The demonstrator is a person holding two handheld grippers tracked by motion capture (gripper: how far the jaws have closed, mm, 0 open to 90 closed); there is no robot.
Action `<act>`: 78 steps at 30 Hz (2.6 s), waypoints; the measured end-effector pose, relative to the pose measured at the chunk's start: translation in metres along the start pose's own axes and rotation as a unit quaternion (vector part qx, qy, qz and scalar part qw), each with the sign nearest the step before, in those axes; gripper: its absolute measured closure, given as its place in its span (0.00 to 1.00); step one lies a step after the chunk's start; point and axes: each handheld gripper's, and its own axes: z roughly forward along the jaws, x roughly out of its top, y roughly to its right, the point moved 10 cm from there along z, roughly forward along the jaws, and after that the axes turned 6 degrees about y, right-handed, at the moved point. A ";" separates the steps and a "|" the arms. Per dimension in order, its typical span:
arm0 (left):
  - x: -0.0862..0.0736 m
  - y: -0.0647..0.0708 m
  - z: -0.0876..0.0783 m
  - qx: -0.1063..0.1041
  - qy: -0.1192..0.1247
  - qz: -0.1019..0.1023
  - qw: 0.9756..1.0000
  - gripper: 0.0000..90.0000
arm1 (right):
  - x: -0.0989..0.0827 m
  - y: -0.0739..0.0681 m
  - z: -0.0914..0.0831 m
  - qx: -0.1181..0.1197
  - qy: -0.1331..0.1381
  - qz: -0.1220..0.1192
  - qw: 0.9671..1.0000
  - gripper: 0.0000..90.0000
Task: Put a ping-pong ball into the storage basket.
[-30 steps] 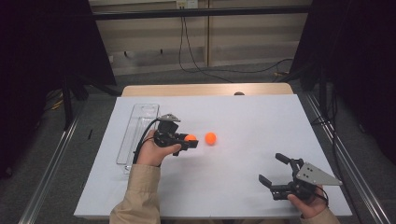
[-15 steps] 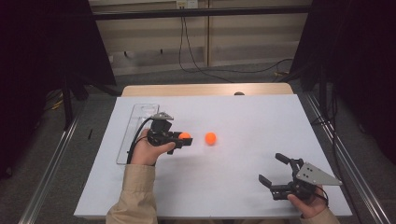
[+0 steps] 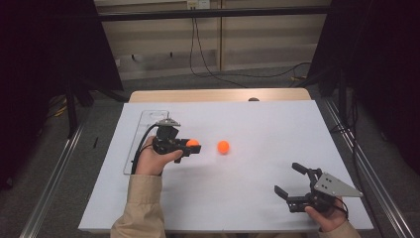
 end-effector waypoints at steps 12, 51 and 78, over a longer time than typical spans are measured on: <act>0.001 -0.006 -0.007 0.009 0.002 -0.002 1.000 0.56 | 0.001 0.000 0.000 0.001 0.002 -0.001 1.000 0.04; -0.001 -0.031 -0.031 0.053 0.013 -0.011 0.998 0.56 | 0.000 0.000 0.001 0.002 0.001 -0.001 1.000 0.04; -0.003 -0.040 -0.043 0.067 0.016 -0.016 0.997 0.56 | 0.001 0.001 0.001 0.001 0.002 0.000 1.000 0.04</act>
